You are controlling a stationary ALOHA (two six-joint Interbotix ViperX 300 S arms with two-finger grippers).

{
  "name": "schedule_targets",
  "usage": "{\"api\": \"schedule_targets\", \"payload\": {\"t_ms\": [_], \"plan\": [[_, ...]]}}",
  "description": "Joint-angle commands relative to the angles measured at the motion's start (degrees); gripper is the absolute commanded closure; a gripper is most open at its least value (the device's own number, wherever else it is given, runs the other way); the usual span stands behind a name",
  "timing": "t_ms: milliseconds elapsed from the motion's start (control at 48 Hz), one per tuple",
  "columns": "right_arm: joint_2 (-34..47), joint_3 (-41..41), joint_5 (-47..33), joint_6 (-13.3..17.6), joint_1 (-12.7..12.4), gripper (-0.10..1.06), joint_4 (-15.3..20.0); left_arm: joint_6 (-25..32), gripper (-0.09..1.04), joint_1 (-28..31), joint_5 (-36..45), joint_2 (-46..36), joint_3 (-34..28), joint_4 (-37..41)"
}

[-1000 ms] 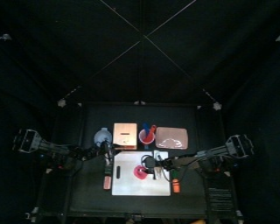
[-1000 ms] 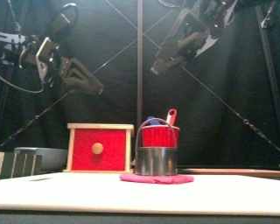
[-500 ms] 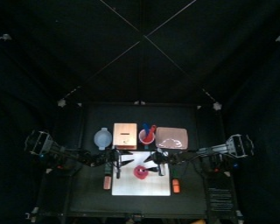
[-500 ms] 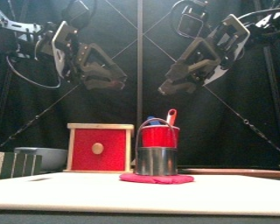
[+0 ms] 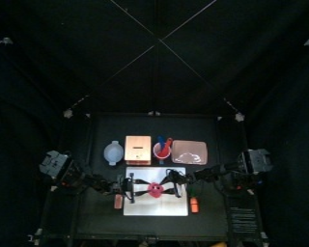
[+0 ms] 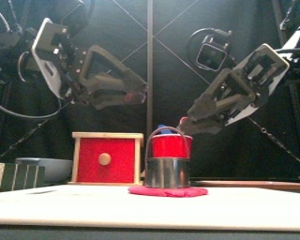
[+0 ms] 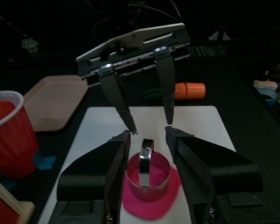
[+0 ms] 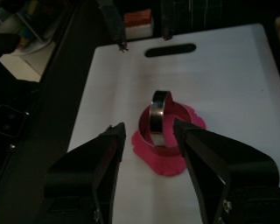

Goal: Get the cutter from the drawer then cut the dough then place the extra dough in the bowl
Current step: Cut the dough

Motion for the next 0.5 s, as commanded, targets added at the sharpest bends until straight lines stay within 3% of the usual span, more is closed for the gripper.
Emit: {"api": "schedule_targets", "payload": {"t_ms": [21,500], "plan": [[-0.6,-1.1,-0.2,0.0,-0.1,0.14,0.4,0.1,0.18,0.2,0.2,0.2,-1.3,0.7],[0.1,-2.7,5.3,0.0,0.4,0.14,1.6,-0.1,0.18,5.6,5.4,4.4,-3.7,5.6]]}}
